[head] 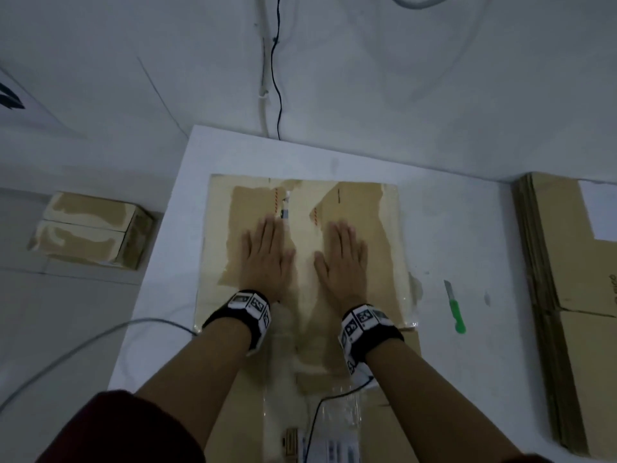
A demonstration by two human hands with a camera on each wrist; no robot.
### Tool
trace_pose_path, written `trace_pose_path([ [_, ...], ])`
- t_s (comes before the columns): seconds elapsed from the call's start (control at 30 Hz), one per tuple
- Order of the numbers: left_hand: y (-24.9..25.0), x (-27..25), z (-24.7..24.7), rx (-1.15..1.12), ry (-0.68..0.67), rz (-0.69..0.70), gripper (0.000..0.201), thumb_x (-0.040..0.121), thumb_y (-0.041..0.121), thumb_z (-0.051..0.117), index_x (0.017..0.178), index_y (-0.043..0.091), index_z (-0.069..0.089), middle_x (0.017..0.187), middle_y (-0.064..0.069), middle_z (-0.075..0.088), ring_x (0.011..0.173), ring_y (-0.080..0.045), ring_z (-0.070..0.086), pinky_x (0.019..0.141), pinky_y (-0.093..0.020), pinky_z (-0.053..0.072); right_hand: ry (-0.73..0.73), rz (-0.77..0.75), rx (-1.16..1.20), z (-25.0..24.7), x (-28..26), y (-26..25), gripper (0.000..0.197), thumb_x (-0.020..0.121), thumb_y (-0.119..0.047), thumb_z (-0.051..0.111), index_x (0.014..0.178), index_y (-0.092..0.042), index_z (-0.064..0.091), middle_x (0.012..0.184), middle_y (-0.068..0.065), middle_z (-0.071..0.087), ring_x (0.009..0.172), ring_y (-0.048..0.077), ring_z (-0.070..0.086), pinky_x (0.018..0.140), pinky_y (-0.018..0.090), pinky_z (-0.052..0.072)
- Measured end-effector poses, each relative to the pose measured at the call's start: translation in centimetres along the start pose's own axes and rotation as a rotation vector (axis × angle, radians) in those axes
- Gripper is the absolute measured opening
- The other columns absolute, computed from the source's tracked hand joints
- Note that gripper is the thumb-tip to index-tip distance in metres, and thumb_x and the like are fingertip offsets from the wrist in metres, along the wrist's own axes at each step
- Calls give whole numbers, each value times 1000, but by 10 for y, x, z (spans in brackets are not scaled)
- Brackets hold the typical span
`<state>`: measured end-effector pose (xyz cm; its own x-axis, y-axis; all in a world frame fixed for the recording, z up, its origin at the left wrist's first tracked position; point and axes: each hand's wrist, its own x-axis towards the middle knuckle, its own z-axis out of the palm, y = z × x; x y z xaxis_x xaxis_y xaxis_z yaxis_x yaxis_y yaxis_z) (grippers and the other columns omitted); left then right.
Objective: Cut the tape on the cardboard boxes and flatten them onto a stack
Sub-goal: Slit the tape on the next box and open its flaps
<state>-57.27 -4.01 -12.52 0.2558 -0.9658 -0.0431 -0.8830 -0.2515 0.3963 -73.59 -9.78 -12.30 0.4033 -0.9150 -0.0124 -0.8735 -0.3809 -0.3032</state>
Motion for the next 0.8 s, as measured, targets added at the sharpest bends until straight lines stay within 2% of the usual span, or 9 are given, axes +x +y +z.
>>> trace_pose_path([
  [0.13,-4,42,-3,3,29,-19,64,97,40,18,153,8,19,160,-7,15,149,-21,12,119,-51,-1,30,-22,-22,1,44,1,67,99,-48,20,157,-14,18,164,6,14,152,22,9,123,42,1],
  [0.3,-5,42,2,23,68,-2,64,97,39,19,153,7,19,161,-8,14,149,-21,9,119,-49,-1,52,-19,-38,3,45,0,65,99,-45,25,157,-16,19,164,4,15,152,19,9,123,43,6],
  [0.37,-6,47,-2,18,60,-14,65,94,39,26,149,4,30,157,-12,27,145,-26,22,118,-50,4,56,-17,-2,1,48,0,66,96,-46,31,154,-14,28,161,5,25,150,21,19,122,43,10],
  [0.43,-9,61,-7,56,62,35,59,90,38,36,133,0,50,138,-19,49,126,-37,44,111,-53,22,78,-35,27,-2,58,3,69,91,-48,39,149,-11,37,155,8,36,144,26,31,121,44,16],
  [0.5,-18,76,-11,87,89,97,52,89,37,41,124,1,54,124,-20,54,113,-41,51,104,-53,32,75,-50,25,-4,75,7,74,89,-54,39,150,-12,36,155,10,35,144,28,29,120,46,12],
  [0.57,-25,82,-12,83,91,88,62,91,44,39,140,6,43,142,-18,44,133,-39,38,112,-53,21,12,-29,2,-7,88,10,80,89,-62,34,156,-19,23,162,6,21,150,24,13,121,47,1],
  [0.63,-28,82,-9,104,64,40,71,92,51,31,152,12,24,159,-12,20,147,-31,15,117,-55,2,-24,1,-21,-5,93,13,83,88,-67,31,157,-26,11,165,3,8,152,20,1,120,48,-8],
  [0.7,-26,83,-9,105,20,11,74,92,53,26,154,14,16,162,-8,8,149,-27,6,116,-59,-3,-24,22,-40,-4,93,14,83,89,-69,32,158,-28,8,165,1,4,152,19,-2,119,49,-10],
  [0.8,-26,87,-13,99,-36,-7,76,91,55,22,155,16,11,162,-6,3,149,-26,2,116,-59,-4,-109,40,-35,-8,99,13,81,93,-66,36,158,-29,3,165,-1,-3,152,17,-7,117,48,-14],
])
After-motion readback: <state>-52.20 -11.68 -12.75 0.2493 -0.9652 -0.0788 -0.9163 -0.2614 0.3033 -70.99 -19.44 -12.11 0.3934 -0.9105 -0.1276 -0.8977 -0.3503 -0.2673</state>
